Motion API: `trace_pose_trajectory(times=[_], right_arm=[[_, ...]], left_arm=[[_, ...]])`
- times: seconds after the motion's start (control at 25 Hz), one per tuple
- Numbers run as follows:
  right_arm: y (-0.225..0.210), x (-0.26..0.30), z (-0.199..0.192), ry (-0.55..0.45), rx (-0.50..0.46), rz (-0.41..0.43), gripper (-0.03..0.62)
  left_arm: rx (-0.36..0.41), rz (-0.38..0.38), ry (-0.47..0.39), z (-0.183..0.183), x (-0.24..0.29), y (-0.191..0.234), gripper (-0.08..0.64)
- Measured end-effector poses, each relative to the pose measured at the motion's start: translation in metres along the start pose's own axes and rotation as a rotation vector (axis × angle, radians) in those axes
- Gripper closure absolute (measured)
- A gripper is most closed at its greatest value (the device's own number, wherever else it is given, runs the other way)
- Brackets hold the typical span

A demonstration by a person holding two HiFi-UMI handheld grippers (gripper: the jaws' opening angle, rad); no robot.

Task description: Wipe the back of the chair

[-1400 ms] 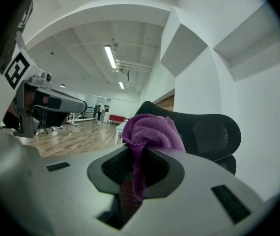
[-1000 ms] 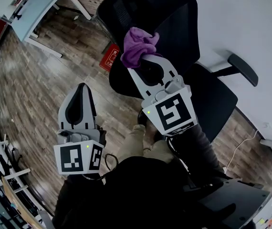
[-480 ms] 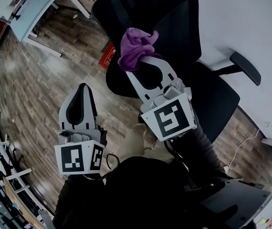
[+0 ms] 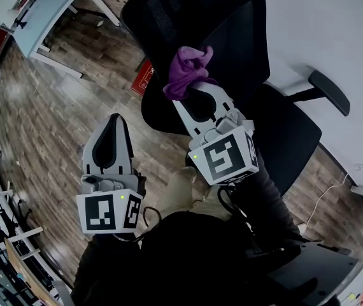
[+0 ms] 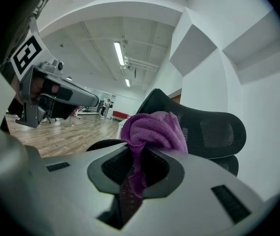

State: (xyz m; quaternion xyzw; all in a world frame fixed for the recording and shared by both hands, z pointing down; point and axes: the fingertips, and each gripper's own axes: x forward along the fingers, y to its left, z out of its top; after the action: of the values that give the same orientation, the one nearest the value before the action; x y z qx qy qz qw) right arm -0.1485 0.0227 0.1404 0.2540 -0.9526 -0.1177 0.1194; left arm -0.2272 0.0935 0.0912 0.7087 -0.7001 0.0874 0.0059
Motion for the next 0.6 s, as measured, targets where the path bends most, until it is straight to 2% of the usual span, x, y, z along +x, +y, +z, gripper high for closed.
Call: trace_pose_trajectory(times=[0.6], right_arm=[[-0.029,0.017,-0.014,0.041,-0.008,-0.029,0.54]], left_arm=[[0.008,-0.017,0.008,0.001,0.031,0.013,0.551]])
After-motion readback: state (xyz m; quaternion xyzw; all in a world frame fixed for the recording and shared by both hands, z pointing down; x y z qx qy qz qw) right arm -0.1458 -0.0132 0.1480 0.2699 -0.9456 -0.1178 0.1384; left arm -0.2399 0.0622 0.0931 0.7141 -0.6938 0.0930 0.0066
